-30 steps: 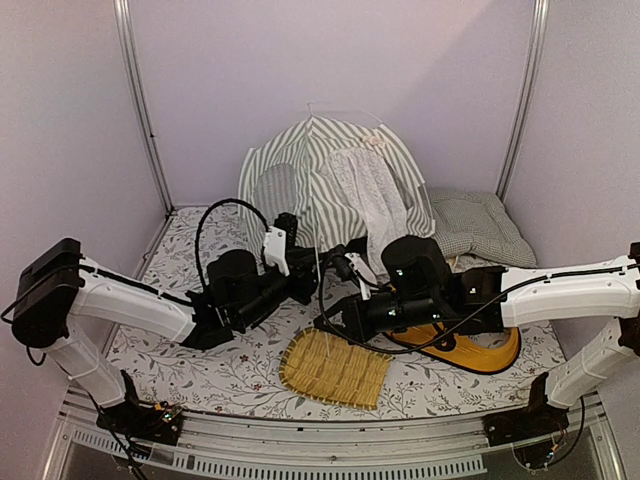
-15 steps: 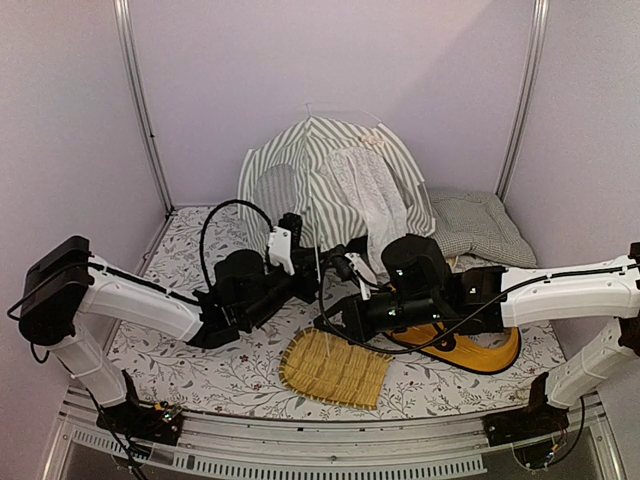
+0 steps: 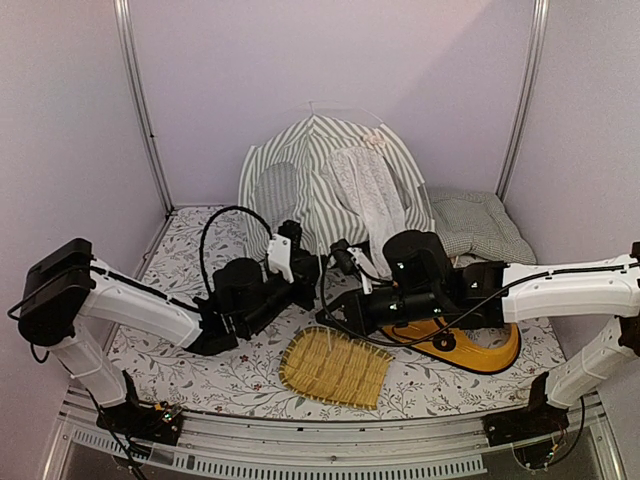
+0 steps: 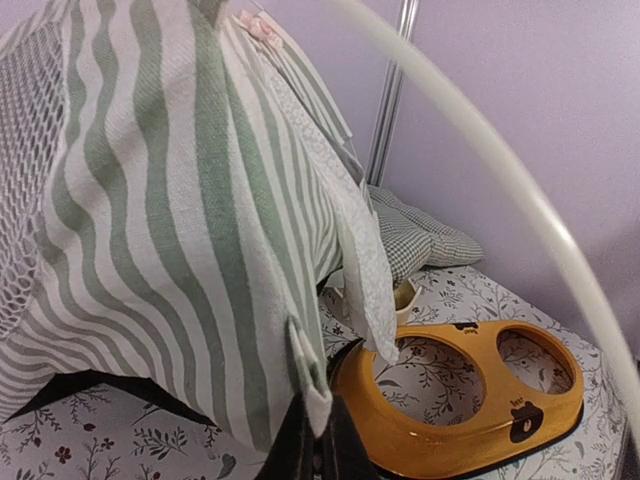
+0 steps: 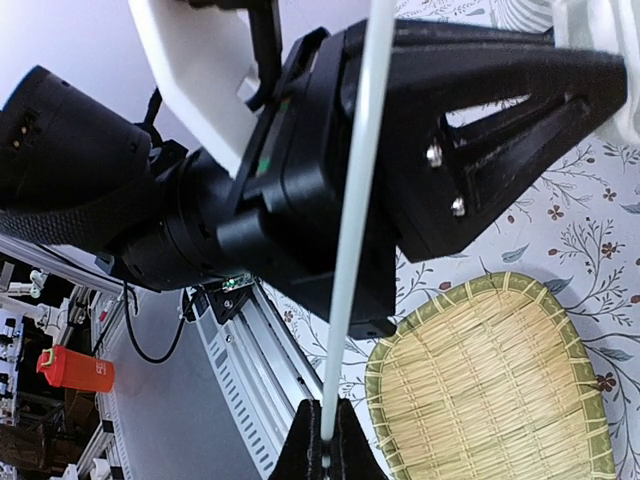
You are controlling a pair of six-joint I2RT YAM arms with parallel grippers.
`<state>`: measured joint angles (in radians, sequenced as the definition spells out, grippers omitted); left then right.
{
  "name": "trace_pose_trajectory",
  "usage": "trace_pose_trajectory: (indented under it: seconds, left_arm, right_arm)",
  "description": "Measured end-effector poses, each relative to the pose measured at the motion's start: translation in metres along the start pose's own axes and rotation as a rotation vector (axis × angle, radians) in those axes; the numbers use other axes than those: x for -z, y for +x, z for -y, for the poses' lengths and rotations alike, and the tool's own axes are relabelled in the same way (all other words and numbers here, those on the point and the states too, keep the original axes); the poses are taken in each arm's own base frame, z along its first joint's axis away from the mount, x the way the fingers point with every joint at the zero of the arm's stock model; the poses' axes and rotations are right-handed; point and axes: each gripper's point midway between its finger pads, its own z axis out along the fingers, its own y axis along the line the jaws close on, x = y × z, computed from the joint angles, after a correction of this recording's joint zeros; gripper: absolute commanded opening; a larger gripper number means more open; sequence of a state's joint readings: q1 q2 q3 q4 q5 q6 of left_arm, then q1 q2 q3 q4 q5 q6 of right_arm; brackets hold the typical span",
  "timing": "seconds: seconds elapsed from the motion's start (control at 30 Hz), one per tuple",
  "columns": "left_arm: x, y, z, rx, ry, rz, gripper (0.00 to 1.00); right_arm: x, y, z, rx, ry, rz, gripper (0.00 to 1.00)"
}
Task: Set up the pet tent
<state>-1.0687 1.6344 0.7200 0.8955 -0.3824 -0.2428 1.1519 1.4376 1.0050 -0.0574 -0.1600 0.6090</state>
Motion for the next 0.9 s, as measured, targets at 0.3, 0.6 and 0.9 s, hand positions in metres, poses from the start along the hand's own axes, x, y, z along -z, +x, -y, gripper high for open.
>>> trace_pose_trajectory:
  seconds: [0.3,0.6,0.9]
  left_arm:
    - [0.024,0.006,0.011,-0.020,0.032,-0.004,0.00]
    - [0.037,0.002,0.020,-0.047,0.041,-0.001,0.00]
    - [0.047,0.004,0.024,-0.068,0.023,-0.022,0.00]
  right_arm:
    - [0.005,-0.025,-0.002,0.002,-0.012,0.031,0.00]
    - [0.006,-0.055,0.001,0.015,-0.035,0.070,0.00]
    - [0.006,-0.074,-0.001,0.032,-0.061,0.095,0.00]
